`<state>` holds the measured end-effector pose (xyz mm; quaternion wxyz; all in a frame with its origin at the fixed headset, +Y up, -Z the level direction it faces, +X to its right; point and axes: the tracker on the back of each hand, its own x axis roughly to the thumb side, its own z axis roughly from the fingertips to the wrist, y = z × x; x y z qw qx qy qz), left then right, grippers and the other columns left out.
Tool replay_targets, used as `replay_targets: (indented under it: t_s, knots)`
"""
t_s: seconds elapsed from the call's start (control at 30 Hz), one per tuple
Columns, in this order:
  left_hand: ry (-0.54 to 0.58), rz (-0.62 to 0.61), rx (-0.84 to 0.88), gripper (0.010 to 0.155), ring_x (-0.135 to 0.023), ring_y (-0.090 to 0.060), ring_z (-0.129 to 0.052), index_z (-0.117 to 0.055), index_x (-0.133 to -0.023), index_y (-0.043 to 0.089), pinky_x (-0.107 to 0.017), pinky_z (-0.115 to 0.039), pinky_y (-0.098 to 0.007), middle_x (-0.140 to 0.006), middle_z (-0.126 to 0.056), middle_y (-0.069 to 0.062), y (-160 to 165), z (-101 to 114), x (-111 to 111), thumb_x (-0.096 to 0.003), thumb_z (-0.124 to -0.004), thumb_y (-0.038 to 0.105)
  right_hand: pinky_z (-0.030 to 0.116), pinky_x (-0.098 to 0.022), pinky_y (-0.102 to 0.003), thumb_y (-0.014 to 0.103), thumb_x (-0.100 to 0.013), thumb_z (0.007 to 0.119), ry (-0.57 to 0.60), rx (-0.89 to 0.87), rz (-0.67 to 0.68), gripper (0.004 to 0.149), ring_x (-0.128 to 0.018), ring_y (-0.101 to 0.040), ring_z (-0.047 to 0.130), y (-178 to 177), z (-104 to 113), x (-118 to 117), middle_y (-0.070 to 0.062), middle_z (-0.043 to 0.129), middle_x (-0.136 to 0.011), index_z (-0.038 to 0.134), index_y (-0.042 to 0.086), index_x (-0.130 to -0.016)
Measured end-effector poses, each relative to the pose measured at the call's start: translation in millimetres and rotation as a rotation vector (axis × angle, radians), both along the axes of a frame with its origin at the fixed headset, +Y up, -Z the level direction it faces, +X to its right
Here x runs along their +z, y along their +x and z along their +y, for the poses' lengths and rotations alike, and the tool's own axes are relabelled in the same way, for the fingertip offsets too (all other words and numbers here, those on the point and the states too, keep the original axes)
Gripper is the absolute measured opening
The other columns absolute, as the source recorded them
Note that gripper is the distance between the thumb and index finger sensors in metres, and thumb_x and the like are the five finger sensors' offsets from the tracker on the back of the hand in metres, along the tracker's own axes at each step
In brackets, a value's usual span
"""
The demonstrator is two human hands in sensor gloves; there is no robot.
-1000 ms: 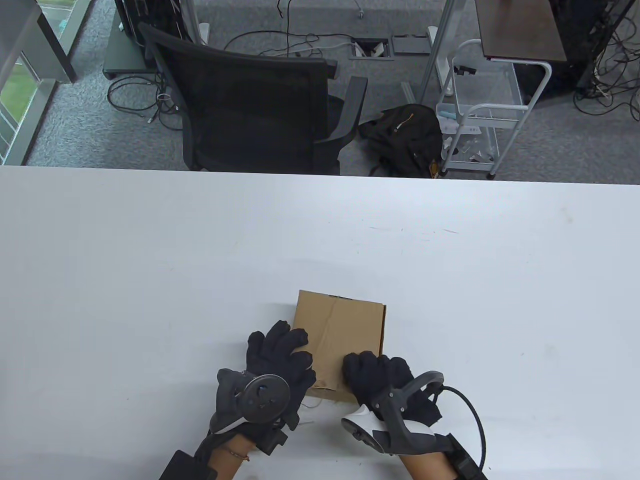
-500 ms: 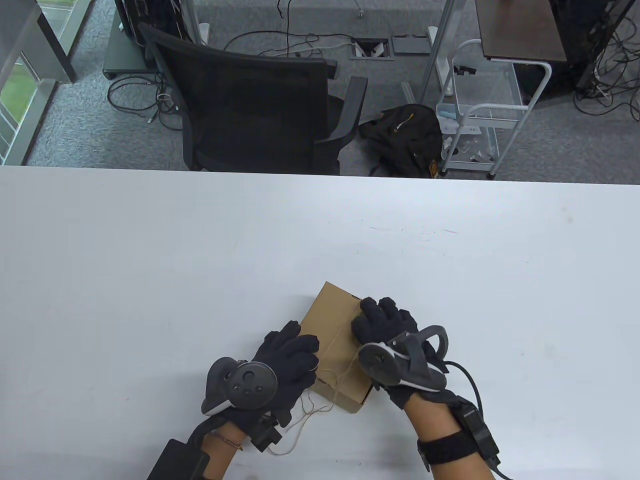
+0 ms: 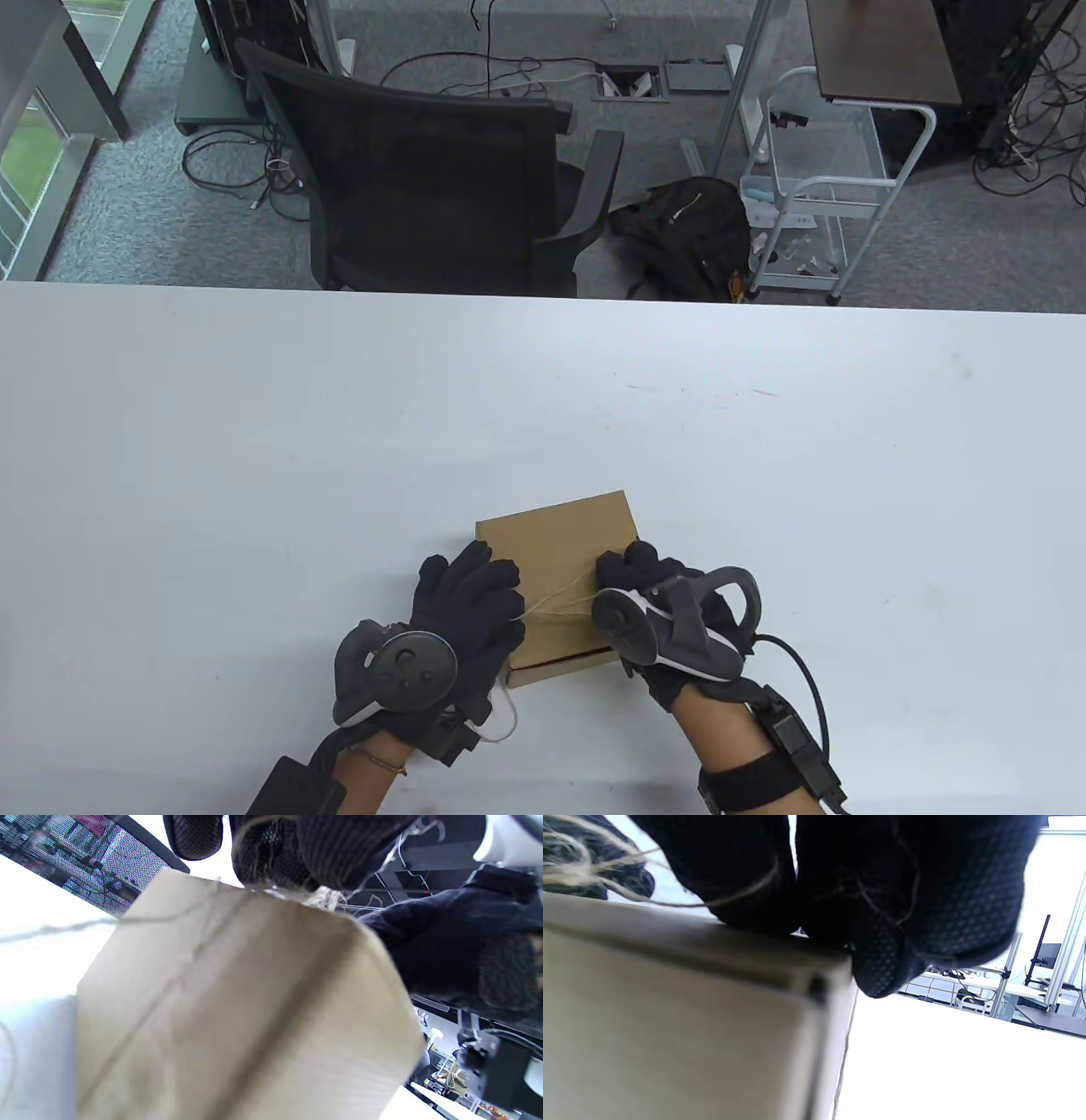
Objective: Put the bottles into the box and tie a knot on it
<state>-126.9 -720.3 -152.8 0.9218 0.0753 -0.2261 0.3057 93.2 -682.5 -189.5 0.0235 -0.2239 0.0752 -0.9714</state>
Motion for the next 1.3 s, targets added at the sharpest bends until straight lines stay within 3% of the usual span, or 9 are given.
replay_targets:
  t_s: [0.17, 0.27, 0.4, 0.5, 0.63, 0.83, 1.03, 1.2, 1.3]
  knots:
    - [0.025, 0.007, -0.069, 0.047, -0.109, -0.055, -0.061, -0.084, -0.091, 0.015, -0.070, -0.045, -0.078, -0.115, -0.073, -0.015, 6.0, 0.1, 7.6, -0.0501, -0.084, 0.037, 0.095, -0.024, -0.041, 0.030, -0.043, 0.088, -0.136, -0.005, 0.003, 0.039, -0.035, -0.027, 0.106, -6.2, 9.0, 21.0, -0.019, 0.095, -0.063, 0.092, 0.008, -0.075]
    - [0.043, 0.022, -0.136, 0.047, -0.109, -0.056, -0.061, -0.084, -0.092, 0.016, -0.069, -0.046, -0.078, -0.115, -0.072, -0.016, 7.4, -2.9, 7.9, -0.0501, -0.085, 0.038, 0.092, -0.026, -0.042, 0.028, -0.042, 0.090, -0.190, -0.183, 0.011, 0.038, -0.037, -0.028, 0.102, 0.9, 15.6, 22.0, -0.020, 0.095, -0.066, 0.095, 0.009, -0.074]
    - [0.033, 0.019, -0.130, 0.047, -0.108, -0.057, -0.062, -0.083, -0.093, 0.018, -0.070, -0.048, -0.078, -0.117, -0.069, -0.017, 6.3, -4.7, 5.7, -0.0504, -0.084, 0.037, 0.079, -0.048, -0.057, 0.026, -0.041, 0.091, -0.080, -0.287, -0.007, 0.037, -0.064, -0.043, 0.089, 19.0, 13.4, 10.4, -0.023, 0.082, -0.087, 0.096, 0.008, -0.073]
    - [0.040, 0.029, -0.136, 0.046, -0.109, -0.055, -0.060, -0.083, -0.093, 0.019, -0.069, -0.040, -0.081, -0.117, -0.065, -0.018, 2.9, -4.9, 3.4, -0.0507, -0.084, 0.037, 0.069, -0.055, -0.069, 0.025, -0.041, 0.090, -0.115, -0.350, -0.076, 0.037, -0.082, -0.057, 0.072, 37.8, -4.2, -0.8, -0.025, 0.071, -0.100, 0.095, 0.007, -0.073]
    - [0.024, 0.084, -0.110, 0.046, -0.104, -0.055, -0.069, -0.084, -0.092, 0.017, -0.068, -0.048, -0.079, -0.113, -0.071, -0.019, -6.5, -6.2, -1.0, -0.0504, -0.084, 0.037, 0.078, -0.048, -0.064, 0.020, -0.041, 0.090, -0.206, -0.710, -0.117, 0.037, -0.071, -0.056, 0.083, 57.9, -26.9, 2.1, -0.026, 0.072, -0.099, 0.091, 0.003, -0.075]
    - [-0.042, 0.116, -0.041, 0.046, -0.080, -0.048, -0.102, -0.081, -0.094, 0.021, -0.064, -0.069, -0.072, -0.088, -0.103, -0.015, -12.2, -13.1, -7.6, -0.0510, -0.083, 0.038, 0.088, -0.043, -0.053, 0.019, -0.041, 0.088, -0.294, -0.782, -0.179, 0.038, -0.067, -0.052, 0.088, 73.3, -31.8, 12.0, -0.027, 0.067, -0.100, 0.088, 0.002, -0.075]
    - [-0.015, 0.139, -0.057, 0.046, -0.065, -0.036, -0.111, -0.082, -0.092, 0.017, -0.064, -0.074, -0.067, -0.068, -0.110, -0.003, -15.3, -9.1, -7.6, -0.0498, -0.084, 0.037, 0.090, -0.038, -0.053, 0.020, -0.044, 0.084, -0.456, -1.019, -0.209, 0.038, -0.061, -0.048, 0.094, 102.1, -39.7, 7.4, -0.033, 0.081, -0.088, 0.085, 0.005, -0.079]
    - [0.000, 0.144, -0.062, 0.047, -0.062, -0.034, -0.112, -0.083, -0.091, 0.017, -0.064, -0.075, -0.066, -0.064, -0.110, -0.001, -20.4, -10.4, -7.0, -0.0493, -0.085, 0.037, 0.097, -0.020, -0.037, 0.022, -0.043, 0.084, -0.409, -1.025, -0.280, 0.038, -0.036, -0.028, 0.108, 114.1, -37.0, 6.8, -0.019, 0.102, -0.059, 0.084, 0.006, -0.078]
    - [0.012, 0.149, -0.071, 0.047, -0.062, -0.034, -0.112, -0.083, -0.091, 0.016, -0.064, -0.075, -0.066, -0.064, -0.110, -0.001, -22.0, -8.7, -5.9, -0.0491, -0.086, 0.037, 0.094, -0.017, -0.035, 0.022, -0.043, 0.085, -0.383, -1.027, -0.316, 0.040, -0.030, -0.025, 0.106, 117.5, -37.6, 5.5, -0.015, 0.102, -0.055, 0.082, 0.006, -0.080]
